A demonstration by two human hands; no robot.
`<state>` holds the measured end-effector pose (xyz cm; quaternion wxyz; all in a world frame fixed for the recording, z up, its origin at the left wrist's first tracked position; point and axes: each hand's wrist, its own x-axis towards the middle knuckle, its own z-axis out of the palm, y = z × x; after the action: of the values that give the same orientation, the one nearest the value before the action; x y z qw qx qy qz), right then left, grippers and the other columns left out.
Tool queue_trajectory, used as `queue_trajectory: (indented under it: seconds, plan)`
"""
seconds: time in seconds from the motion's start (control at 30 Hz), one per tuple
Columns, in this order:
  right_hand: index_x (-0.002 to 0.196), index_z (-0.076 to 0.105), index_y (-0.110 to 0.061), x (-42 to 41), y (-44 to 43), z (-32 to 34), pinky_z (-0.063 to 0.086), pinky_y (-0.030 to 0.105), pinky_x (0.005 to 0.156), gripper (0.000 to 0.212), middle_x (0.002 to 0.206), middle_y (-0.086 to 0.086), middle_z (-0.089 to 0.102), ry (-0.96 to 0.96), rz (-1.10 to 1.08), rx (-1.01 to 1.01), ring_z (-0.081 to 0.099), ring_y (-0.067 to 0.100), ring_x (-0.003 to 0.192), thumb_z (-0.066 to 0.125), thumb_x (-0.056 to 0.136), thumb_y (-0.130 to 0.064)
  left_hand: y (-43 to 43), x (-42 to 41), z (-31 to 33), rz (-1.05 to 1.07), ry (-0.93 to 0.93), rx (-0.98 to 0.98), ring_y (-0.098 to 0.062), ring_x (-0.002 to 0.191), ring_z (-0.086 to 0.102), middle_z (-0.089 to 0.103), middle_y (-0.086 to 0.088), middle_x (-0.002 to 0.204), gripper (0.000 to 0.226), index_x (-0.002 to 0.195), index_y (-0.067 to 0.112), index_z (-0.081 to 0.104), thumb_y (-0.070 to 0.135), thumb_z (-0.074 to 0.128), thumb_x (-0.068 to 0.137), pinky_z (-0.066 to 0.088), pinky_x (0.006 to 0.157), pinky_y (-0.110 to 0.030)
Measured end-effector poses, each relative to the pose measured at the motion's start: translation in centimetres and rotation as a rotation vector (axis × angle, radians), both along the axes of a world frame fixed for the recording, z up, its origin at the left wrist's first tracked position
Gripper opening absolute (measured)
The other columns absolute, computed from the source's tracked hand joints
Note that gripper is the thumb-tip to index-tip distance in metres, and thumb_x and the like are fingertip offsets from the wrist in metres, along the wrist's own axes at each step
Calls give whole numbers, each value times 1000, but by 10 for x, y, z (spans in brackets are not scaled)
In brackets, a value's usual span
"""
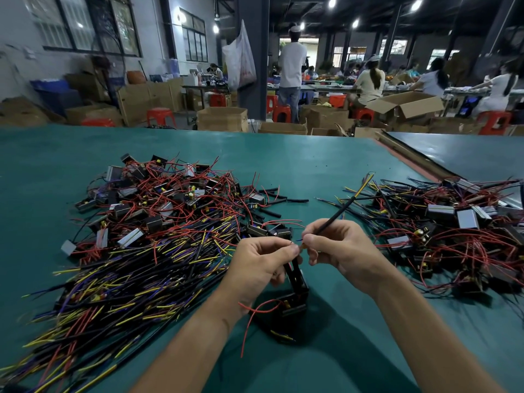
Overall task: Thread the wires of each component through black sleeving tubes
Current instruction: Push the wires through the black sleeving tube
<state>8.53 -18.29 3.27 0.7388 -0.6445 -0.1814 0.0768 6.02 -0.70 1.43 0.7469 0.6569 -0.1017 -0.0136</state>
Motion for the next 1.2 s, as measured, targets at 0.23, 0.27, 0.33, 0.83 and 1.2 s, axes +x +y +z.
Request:
queue_trajectory:
  seconds: [0.23,0.27,0.33,0.83,1.2]
  plan:
    - [78,69,-10,-5,-1,2,53,26,57,6,68,5,60,41,112,-22,55,15,57,75,75,-11,2,-2,3,-63,66,51,-11,35,42,52,-10,51,25,69,14,69,5,61,91,37,39,-17]
    - [78,68,-9,-5,-1,2,53,26,57,7,68,6,59,58,132,-14,54,15,57,75,78,-9,2,-2,3,-57,52,72,-10,35,42,51,-8,49,24,70,13,66,4,60,92,37,39,-17]
    - [78,69,-9,-5,-1,2,53,27,57,2,71,9,55,98,166,9,52,14,55,70,78,-9,1,-3,5,-35,14,102,-9,34,43,52,-6,52,21,73,11,63,2,59,92,36,38,-17]
    - [81,65,-8,-5,-12,5,54,28,64,4,81,9,61,112,211,32,58,15,71,64,83,-11,-7,-1,-2,74,-150,75,-6,37,39,65,1,58,23,70,18,71,5,66,89,31,37,-15]
    - [76,74,-12,-2,-15,6,55,25,64,13,76,9,67,49,106,40,60,14,62,62,78,-7,-12,-1,-7,200,-203,79,-6,40,48,68,2,59,9,81,16,76,7,76,81,40,38,-18]
